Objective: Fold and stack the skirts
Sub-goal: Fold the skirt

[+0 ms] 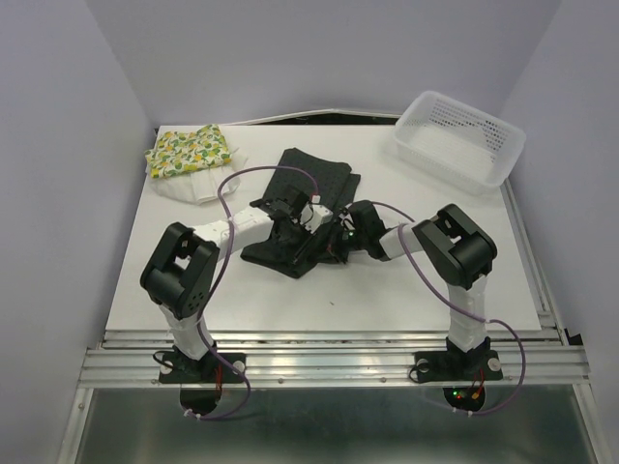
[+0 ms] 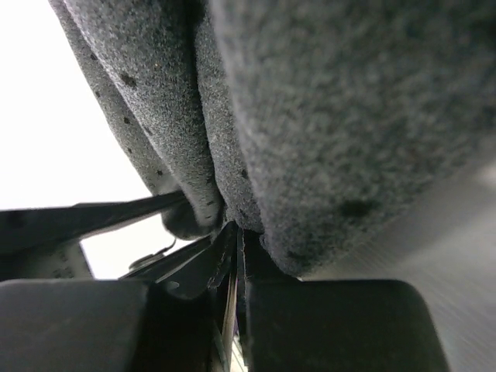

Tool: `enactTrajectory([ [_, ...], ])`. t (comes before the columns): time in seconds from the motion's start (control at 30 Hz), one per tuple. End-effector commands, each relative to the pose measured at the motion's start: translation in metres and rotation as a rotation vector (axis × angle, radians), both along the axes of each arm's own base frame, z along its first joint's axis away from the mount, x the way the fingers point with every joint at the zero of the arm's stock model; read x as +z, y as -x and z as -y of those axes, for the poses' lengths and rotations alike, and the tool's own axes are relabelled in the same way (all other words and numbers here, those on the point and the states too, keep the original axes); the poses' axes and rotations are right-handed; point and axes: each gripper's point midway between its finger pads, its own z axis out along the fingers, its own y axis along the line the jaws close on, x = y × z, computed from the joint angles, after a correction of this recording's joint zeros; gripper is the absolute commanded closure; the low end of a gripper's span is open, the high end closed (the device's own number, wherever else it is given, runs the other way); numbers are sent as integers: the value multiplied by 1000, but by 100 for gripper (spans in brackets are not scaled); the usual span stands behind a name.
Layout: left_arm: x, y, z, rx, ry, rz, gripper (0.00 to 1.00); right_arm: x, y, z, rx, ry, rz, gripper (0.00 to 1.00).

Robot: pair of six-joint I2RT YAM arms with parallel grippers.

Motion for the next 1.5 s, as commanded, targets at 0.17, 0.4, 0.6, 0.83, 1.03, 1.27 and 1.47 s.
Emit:
enactTrajectory([
  [0.17,3,-15,-9,32,-56,58,83,-25,11,9,-16,103,-81,94],
  [0.4,54,-20,7,-5,55,140,100,-31,9,11,0,151,-80,96],
  [0.6,69,-4,16,-67,97,109,100,-34,9,11,3,159,-83,96],
  [0.83,61,15,32,-118,147,28,100,-34,9,12,0,167,-82,97],
  [1.03,36,24,47,-151,187,-56,100,-34,8,13,-6,171,-79,97],
  [1.27,1,38,53,-156,208,-161,100,-35,8,14,-14,178,-80,97],
  [1.47,-34,56,45,-150,179,-263,100,-38,6,21,5,235,-30,97],
])
